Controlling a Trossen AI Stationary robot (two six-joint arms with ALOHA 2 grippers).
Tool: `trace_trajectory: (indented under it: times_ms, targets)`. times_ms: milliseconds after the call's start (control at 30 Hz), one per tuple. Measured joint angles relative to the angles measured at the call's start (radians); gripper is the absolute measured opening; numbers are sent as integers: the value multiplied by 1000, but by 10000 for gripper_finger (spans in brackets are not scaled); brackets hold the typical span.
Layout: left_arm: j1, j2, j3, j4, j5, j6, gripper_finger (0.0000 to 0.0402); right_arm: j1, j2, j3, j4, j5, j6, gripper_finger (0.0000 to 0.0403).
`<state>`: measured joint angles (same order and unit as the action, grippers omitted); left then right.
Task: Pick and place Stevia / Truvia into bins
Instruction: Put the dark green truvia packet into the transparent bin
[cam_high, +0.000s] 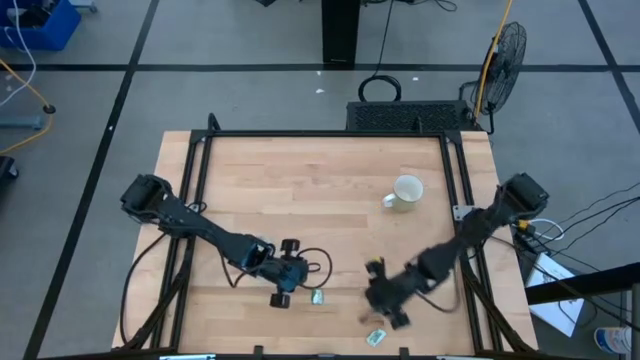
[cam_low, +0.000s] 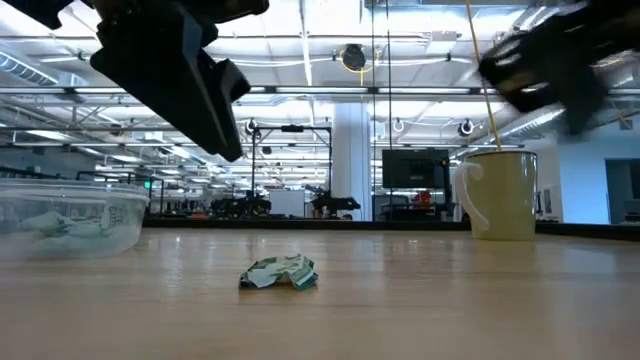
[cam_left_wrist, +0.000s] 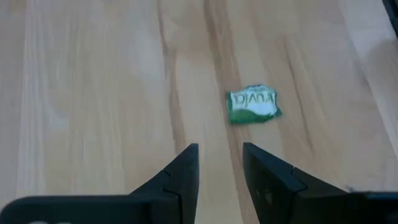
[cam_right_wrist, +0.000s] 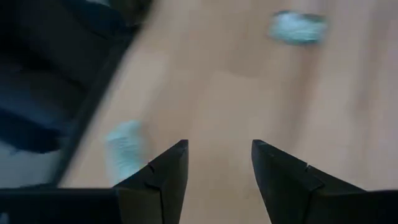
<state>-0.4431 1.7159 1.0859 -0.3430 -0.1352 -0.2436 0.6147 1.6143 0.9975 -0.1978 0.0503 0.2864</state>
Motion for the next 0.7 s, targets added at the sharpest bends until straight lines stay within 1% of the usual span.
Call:
trace_trajectory:
  times_ms: [67, 100, 233, 300, 400, 467, 533, 567, 700]
  targets:
    - [1, 2, 0, 7, -13, 11, 129, 70, -2, 0, 8, 4, 69, 167]
    - [5, 1, 0, 25, -20, 15, 129, 104, -3, -1, 11, 23, 110, 167]
    - [29, 2, 0, 99, -23, 14, 129, 196, 2, -37, 65, 147, 271, 167]
    - [47, 23, 1, 164, -14, 5, 129, 226, 2, -48, 70, 229, 308, 167]
    - [66, 75, 1, 208, 61, 2, 129, 247, 1, -55, 76, 313, 323, 167]
    - [67, 123, 1, 240, 122, 3, 129, 251, 2, -58, 73, 342, 313, 167]
    - [59, 167, -1, 269, 161, 3, 129, 249, 2, -58, 73, 347, 297, 167]
    - [55, 191, 0, 295, 171, 3, 129, 246, 2, -58, 74, 348, 292, 167]
    - [47, 247, 0, 304, 170, -15, 129, 229, 2, -58, 73, 346, 272, 167]
